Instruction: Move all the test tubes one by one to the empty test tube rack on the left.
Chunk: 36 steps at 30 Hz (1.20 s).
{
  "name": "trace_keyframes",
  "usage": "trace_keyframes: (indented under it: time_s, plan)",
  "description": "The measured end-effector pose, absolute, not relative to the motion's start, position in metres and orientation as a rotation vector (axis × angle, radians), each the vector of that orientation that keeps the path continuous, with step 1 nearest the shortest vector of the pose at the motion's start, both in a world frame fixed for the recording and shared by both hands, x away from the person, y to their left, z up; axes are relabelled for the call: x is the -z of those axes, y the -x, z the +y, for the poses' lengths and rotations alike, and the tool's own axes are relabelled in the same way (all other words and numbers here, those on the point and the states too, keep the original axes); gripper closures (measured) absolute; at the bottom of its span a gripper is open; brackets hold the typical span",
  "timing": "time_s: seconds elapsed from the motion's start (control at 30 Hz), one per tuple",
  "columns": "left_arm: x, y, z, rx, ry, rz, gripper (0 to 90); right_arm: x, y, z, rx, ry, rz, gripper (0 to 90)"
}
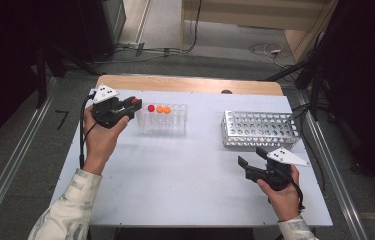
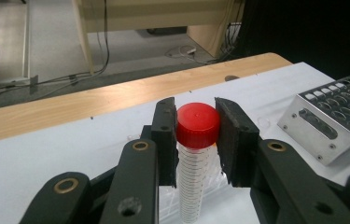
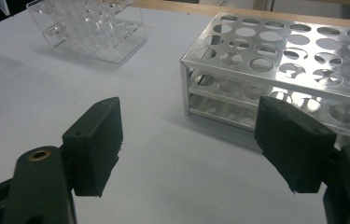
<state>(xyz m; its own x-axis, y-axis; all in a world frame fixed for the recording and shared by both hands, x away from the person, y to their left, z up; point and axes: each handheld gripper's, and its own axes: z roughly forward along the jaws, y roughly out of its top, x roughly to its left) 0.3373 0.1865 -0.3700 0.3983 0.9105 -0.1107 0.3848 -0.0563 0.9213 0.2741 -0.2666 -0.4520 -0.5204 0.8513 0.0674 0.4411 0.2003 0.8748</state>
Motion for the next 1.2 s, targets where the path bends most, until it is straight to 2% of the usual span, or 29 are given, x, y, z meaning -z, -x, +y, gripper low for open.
trace_keyframes:
  time_s: [0.3,1.2]
  plan:
    - [0.361,-0.351,0.18,-0.671,-1.649,1.16,70.6,0.452,-0.272,-0.269,-1.272,-1.216,2.038,22.4]
    - [0.371,-0.375,0.172,-0.719,-1.643,1.193,70.5,0.449,-0.27,-0.273,-1.292,-1.213,2.019,22.8]
